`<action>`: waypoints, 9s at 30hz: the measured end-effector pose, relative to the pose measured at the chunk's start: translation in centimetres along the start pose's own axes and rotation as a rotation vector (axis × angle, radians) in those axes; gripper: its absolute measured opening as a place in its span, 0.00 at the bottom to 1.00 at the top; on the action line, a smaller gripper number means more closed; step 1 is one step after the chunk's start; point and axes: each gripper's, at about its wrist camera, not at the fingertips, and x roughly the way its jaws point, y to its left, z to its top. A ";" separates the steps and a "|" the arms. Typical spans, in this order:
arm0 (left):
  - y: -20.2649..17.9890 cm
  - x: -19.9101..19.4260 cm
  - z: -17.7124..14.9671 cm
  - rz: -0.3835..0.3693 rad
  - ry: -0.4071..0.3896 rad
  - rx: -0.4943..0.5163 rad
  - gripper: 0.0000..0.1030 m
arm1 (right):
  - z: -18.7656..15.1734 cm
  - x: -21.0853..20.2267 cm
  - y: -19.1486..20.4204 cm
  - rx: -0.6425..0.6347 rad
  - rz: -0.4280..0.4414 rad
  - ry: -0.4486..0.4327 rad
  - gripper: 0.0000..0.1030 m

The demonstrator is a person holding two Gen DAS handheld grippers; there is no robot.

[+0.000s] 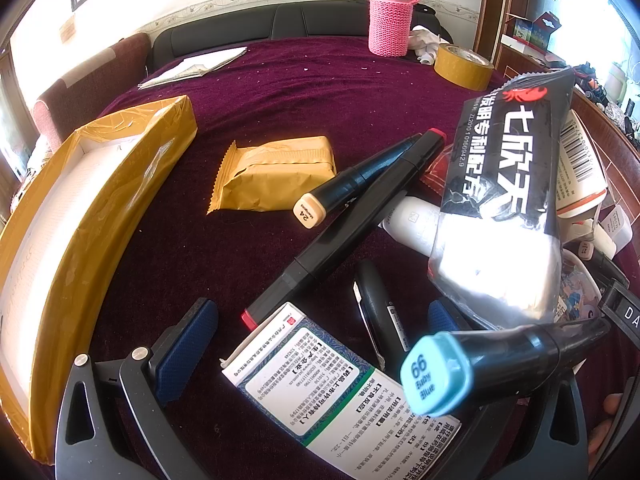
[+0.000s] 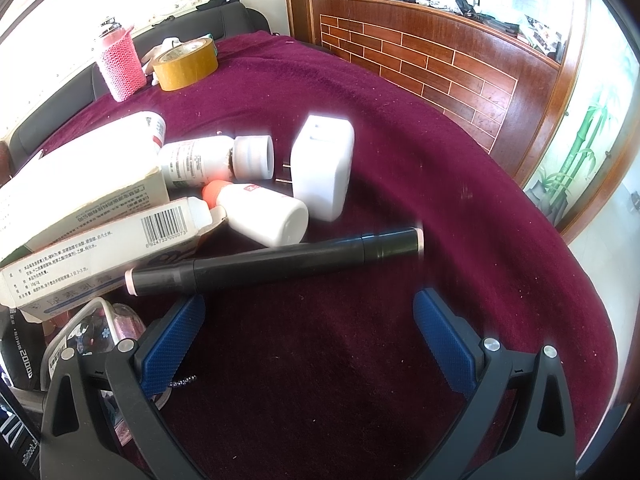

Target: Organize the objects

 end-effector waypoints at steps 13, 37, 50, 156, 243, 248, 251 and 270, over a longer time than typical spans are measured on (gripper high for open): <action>0.0 0.0 0.0 0.000 0.000 0.000 0.99 | 0.0 0.0 -0.1 -0.001 0.000 0.000 1.00; 0.0 0.0 0.0 0.001 0.000 -0.001 0.99 | 0.0 0.0 0.0 -0.001 0.000 -0.001 1.00; 0.0 0.0 0.0 0.001 0.000 -0.001 0.99 | 0.0 0.0 0.0 -0.001 0.000 -0.001 1.00; 1.9 -4.4 -2.5 -0.303 0.112 0.030 0.39 | -6.4 -8.2 -2.5 -0.524 0.390 -0.036 0.92; 23.0 -8.2 7.3 -0.292 -0.139 -0.185 0.68 | 2.8 -12.6 25.3 -0.507 0.628 0.044 0.41; 16.7 -9.3 6.3 -0.359 -0.126 -0.090 0.70 | 2.8 -14.5 16.0 -0.317 0.697 -0.248 1.00; 13.3 -7.7 5.9 -0.333 -0.078 -0.031 0.70 | 2.6 -10.1 13.0 -0.267 0.582 -0.103 0.99; 2.4 -2.0 1.1 -0.223 -0.012 0.313 0.71 | 1.8 -3.9 2.3 -0.144 0.500 -0.266 0.98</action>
